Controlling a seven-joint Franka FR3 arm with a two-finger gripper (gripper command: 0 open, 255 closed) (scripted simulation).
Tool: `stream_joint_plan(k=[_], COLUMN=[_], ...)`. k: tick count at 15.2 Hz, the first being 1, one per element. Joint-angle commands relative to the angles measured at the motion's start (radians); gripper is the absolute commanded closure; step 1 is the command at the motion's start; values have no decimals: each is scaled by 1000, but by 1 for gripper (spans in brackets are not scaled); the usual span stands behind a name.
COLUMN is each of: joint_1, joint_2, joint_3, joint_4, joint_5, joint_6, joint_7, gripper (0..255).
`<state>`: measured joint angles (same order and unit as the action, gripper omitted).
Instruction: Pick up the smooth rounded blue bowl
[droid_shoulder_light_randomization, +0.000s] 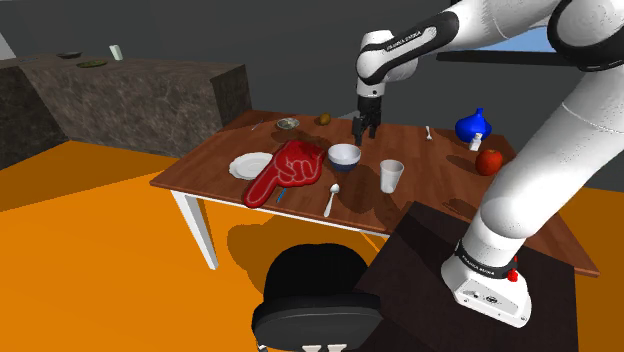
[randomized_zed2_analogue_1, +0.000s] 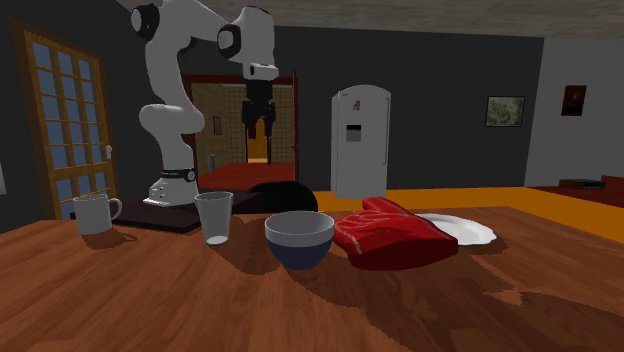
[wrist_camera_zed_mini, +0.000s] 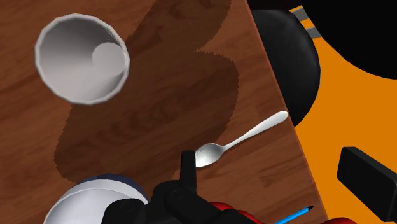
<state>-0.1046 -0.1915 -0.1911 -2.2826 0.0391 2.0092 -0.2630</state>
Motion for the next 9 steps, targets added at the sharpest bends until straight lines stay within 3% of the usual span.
stream_joint_plan(k=[1, 9], joint_1=[-10, -61], joint_2=[68, 364], joint_3=[-21, -69], joint_4=[37, 256], joint_5=[7, 77], joint_6=[28, 88], joint_7=[-36, -172], gripper=[0, 0])
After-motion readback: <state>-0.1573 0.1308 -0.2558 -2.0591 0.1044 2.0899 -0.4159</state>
